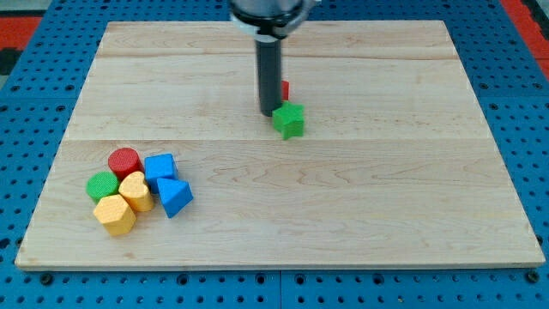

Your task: Separate the green star from red star

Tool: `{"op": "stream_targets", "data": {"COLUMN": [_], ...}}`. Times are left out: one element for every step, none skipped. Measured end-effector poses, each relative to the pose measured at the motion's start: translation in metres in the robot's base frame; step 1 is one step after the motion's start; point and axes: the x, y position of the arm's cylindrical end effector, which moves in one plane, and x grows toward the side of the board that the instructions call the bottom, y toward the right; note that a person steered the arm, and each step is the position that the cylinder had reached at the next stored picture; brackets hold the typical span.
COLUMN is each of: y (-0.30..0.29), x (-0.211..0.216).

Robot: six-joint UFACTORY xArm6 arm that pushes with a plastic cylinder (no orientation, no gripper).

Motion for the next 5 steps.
{"op": "stream_targets", "data": {"y": [0.036,0.041,0.065,0.091,0.087], "x": [0.020,0.059,0.044,0.053,0.092]}}
